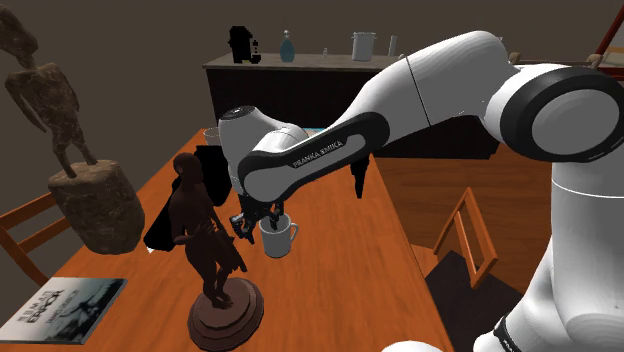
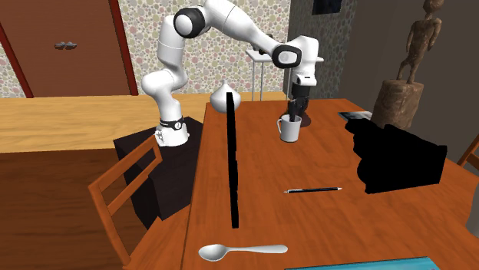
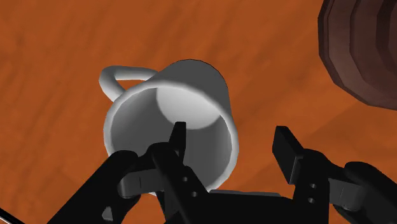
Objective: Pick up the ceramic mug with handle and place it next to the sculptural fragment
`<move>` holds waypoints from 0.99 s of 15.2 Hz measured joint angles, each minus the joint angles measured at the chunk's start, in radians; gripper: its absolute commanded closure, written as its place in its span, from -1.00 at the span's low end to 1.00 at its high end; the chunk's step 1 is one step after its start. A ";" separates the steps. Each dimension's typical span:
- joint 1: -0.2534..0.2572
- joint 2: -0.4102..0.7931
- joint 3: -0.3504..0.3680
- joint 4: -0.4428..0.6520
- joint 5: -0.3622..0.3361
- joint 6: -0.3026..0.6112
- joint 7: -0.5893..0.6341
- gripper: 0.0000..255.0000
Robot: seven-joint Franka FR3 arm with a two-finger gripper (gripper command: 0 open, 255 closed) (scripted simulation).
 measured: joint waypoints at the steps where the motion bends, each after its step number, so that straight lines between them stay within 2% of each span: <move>1: 0.000 0.000 0.000 0.000 0.000 0.000 0.000 -1.00; 5: -0.002 -0.008 0.001 0.004 0.003 -0.012 -0.003 -1.00; 9: 0.000 -0.038 0.008 0.063 0.018 -0.097 -0.013 -1.00; 15: 0.001 -0.041 0.010 0.071 0.020 -0.110 -0.013 -1.00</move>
